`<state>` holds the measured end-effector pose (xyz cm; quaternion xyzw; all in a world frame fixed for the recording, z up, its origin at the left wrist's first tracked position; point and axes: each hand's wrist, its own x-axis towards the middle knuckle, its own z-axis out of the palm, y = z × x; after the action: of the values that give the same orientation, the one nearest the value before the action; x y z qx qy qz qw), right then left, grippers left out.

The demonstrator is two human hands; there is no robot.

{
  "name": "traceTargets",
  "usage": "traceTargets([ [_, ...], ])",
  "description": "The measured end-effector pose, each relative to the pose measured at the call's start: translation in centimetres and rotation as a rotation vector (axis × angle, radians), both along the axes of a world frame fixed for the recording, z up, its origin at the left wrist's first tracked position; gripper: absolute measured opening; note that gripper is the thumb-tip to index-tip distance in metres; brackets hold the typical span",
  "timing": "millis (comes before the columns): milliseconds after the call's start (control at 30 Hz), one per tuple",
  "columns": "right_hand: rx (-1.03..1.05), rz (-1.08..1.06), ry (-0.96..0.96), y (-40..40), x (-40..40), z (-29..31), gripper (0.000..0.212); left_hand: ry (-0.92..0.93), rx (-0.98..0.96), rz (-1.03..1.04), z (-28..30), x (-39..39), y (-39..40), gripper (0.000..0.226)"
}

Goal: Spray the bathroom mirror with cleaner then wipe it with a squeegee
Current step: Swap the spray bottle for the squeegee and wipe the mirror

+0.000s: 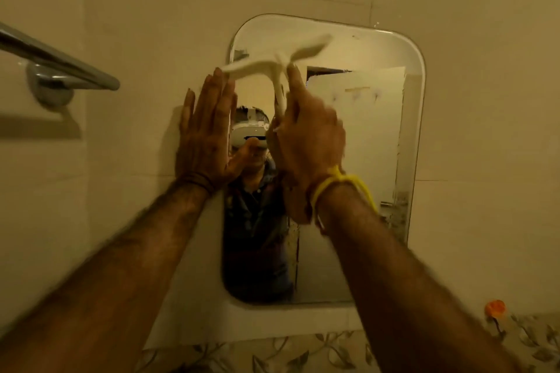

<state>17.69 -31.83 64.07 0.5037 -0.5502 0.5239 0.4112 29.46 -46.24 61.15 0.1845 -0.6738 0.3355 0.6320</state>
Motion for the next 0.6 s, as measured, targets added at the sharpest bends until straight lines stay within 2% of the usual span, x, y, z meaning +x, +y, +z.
traceTargets([
  [100, 0.112, 0.137, -0.069, -0.4, 0.7, 2.9, 0.058, 0.034, 0.009, -0.03, 0.1, 0.0, 0.0, 0.094],
  [200, 0.161, 0.169, -0.091, 0.1, -0.5, -1.1, 0.058, 0.034, -0.006, -0.032, 0.2, 0.1, -0.1, 0.091],
  [333, 0.079, 0.138, -0.059, 1.1, -0.4, -6.3, 0.05, 0.008, 0.001, -0.017, 0.2, 0.2, 0.2, 0.09],
  [433, 0.044, 0.108, -0.061, 0.2, -0.3, -3.0, 0.048, -0.024, -0.01, 0.02, 0.0, 0.0, 0.2, 0.089],
  [533, 0.118, 0.147, -0.109, -0.4, 0.5, 1.7, 0.053, -0.02, 0.02, 0.05, 0.1, -0.1, 0.3, 0.091],
  [600, 0.166, 0.162, -0.129, -0.2, 0.7, 2.0, 0.055, -0.022, 0.032, 0.062, 0.2, 0.0, 0.4, 0.091],
])
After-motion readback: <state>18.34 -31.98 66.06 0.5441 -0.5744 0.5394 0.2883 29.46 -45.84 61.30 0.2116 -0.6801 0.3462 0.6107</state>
